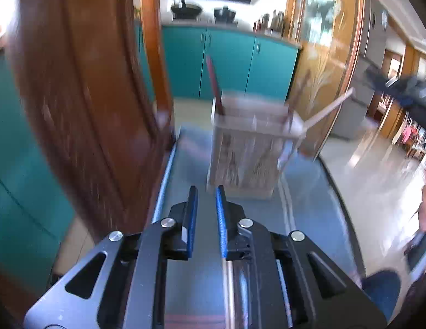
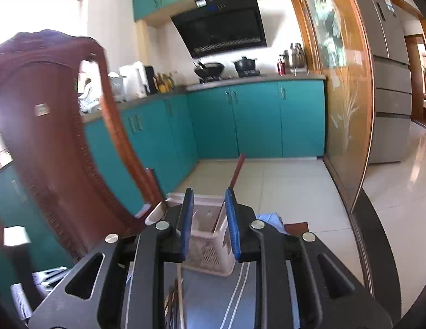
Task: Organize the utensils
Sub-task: 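Lift both held chopsticks and release them into the white utensil holder, then grasp a light wooden chopstick with the right tool while the left tool grasps another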
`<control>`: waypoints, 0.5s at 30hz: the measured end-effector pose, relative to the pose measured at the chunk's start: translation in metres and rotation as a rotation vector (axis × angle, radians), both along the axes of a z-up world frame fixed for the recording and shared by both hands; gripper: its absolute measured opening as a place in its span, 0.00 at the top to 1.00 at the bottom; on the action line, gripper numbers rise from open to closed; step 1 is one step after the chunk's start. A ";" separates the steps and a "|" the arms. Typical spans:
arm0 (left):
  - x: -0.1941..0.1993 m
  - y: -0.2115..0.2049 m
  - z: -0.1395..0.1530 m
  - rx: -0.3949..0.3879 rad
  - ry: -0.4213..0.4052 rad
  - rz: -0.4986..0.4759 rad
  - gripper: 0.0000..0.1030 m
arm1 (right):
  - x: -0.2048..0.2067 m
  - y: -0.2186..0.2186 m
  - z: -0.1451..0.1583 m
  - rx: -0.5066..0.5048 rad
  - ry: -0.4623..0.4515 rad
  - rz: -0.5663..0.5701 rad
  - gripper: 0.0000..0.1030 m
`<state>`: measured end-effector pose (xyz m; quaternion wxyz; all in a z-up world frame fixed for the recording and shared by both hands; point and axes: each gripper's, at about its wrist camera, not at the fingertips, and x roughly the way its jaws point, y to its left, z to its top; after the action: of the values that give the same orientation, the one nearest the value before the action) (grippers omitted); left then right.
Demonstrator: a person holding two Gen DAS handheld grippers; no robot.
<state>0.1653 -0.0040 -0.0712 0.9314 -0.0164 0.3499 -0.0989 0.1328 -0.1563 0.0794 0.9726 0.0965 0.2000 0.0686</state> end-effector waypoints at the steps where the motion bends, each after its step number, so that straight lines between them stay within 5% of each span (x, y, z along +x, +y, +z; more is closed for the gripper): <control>1: -0.002 0.000 -0.008 0.006 0.025 -0.003 0.86 | -0.004 0.006 -0.016 0.005 0.043 0.032 0.77; 7: -0.017 -0.003 -0.063 -0.005 0.198 -0.020 0.86 | 0.039 0.063 -0.148 -0.069 0.529 0.210 0.77; 14: -0.023 -0.002 -0.074 -0.001 0.244 -0.010 0.86 | 0.061 0.079 -0.194 -0.043 0.702 0.212 0.77; 15: -0.025 -0.001 -0.078 -0.001 0.248 -0.009 0.86 | 0.060 0.076 -0.195 -0.030 0.716 0.205 0.85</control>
<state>0.1402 -0.0048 -0.1495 0.8805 -0.0272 0.4624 -0.1005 0.1932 -0.0799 -0.1155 0.8304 0.0798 0.5372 0.1245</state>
